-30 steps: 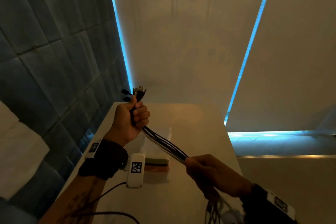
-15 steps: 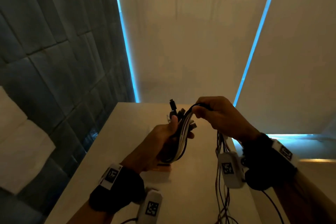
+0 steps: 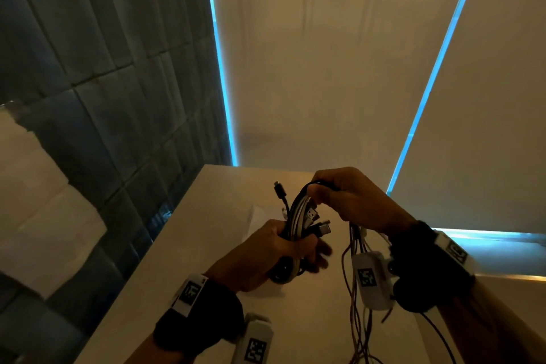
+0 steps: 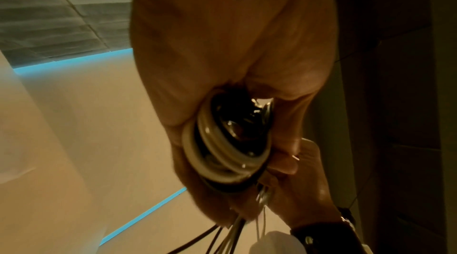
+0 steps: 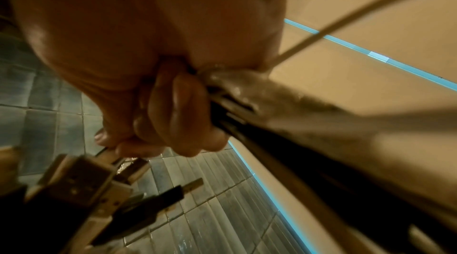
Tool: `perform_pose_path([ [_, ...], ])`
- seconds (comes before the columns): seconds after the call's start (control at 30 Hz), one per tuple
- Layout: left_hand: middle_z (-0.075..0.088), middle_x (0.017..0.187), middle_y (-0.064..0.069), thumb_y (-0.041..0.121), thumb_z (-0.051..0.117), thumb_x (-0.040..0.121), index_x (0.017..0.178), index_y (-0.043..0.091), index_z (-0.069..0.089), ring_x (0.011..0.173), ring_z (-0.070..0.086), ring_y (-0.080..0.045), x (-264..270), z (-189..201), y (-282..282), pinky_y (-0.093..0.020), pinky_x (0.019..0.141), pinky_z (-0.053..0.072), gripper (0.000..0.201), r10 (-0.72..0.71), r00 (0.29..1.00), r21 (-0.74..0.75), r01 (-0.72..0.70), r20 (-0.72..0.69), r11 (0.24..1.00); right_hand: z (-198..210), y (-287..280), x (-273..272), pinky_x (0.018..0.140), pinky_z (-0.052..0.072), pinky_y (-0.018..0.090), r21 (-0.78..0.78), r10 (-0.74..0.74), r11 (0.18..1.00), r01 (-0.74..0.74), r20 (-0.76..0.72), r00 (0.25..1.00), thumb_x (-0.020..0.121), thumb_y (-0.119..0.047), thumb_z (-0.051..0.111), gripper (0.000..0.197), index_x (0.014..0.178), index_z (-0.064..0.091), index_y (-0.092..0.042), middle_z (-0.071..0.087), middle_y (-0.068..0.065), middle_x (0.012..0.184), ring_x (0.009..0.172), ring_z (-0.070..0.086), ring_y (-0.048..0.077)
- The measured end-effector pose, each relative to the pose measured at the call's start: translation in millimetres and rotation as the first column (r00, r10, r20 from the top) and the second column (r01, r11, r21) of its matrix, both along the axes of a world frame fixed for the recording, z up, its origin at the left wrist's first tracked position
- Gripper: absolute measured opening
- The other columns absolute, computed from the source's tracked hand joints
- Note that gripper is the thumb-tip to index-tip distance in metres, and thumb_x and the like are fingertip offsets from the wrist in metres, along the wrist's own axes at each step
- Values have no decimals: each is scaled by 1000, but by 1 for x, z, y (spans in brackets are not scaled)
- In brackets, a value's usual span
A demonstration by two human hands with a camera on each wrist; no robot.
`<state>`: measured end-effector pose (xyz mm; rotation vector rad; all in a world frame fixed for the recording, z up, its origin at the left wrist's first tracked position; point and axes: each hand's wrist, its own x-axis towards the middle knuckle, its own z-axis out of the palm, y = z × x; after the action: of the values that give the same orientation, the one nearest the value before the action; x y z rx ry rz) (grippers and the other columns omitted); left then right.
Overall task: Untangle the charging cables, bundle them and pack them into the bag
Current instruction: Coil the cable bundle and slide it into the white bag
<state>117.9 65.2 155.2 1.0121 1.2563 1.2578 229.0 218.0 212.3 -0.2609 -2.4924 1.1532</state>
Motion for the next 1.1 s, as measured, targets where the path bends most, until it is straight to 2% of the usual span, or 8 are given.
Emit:
perform_pose_path([
  [0.1, 59, 66, -4, 27, 58, 91, 80, 12, 62, 51, 49, -16, 3, -5, 1, -33, 53, 33, 18, -13, 995, 11, 12, 101, 1000, 2, 2, -1, 45, 35, 6, -12, 33, 999, -33, 27, 999, 97, -14, 52, 25, 75, 62, -10, 54, -19, 49, 44, 48, -2],
  [0.2, 35, 56, -3, 34, 60, 85, 73, 16, 62, 50, 24, -17, 5, -7, 3, -37, 52, 14, 22, 76, 988, -53, -70, 137, 996, -2, 6, -1, 42, 32, 9, -34, 38, 999, -36, 72, 997, 97, -21, 52, 30, 68, 56, -22, 47, -17, 44, 39, 39, 2],
  [0.57, 19, 46, 5, 38, 69, 79, 54, 24, 34, 39, 12, -11, -30, -6, -2, -19, 38, 15, 45, 306, 913, -59, -302, 270, 952, -46, 21, 14, 46, 36, 24, -481, 143, 871, -95, 64, 988, 89, -47, 59, 36, 62, 51, -25, 35, -3, 53, 42, 34, 15],
  [0.7, 19, 46, 5, 50, 77, 67, 59, 22, 25, 39, 13, -10, -35, -13, 1, -20, 39, 16, 59, 326, 903, -63, -321, 281, 945, -60, 13, 12, 42, 26, 20, -625, 4, 780, -26, -37, 999, 86, -58, 57, 47, 73, 58, -13, 29, -5, 53, 43, 23, 10],
  [0.77, 15, 48, 2, 62, 79, 55, 63, 21, 16, 45, 9, -14, -32, -14, 5, -26, 46, 11, 76, 324, 914, -76, -315, 243, 946, -60, 2, 5, 39, 25, 19, -566, -177, 817, 114, -57, 982, 95, -46, 48, 42, 84, 64, -9, 31, -9, 50, 41, 25, 8],
  [0.87, 10, 56, -2, 71, 80, 46, 69, 19, 13, 51, 7, -17, -29, -15, 14, -31, 52, 9, 88, 353, 896, -113, -335, 268, 935, -61, -21, -10, 42, 31, 16, -188, -392, 912, 365, -132, 911, 99, -31, 44, 29, 83, 64, -19, 45, -12, 47, 41, 37, 5],
  [1.0, 16, 53, 2, 70, 76, 52, 57, 24, 28, 43, 18, -10, -23, -12, 23, -24, 44, 18, 67, 387, 856, -115, -371, 343, 921, -70, -43, -25, 42, 34, 22, 83, -365, 917, 390, -217, 905, 101, -27, 42, 23, 109, 63, -21, 47, -9, 50, 48, 49, 16],
  [1.1, 23, 53, 2, 66, 66, 62, 54, 23, 37, 46, 23, -11, -19, -5, 25, -22, 43, 26, 52, 373, 877, -73, -369, 304, 926, -77, -52, -28, 44, 43, 16, 286, -278, 905, 315, -165, 946, 103, -34, 35, 24, 120, 50, -28, 45, -21, 56, 47, 52, 4],
])
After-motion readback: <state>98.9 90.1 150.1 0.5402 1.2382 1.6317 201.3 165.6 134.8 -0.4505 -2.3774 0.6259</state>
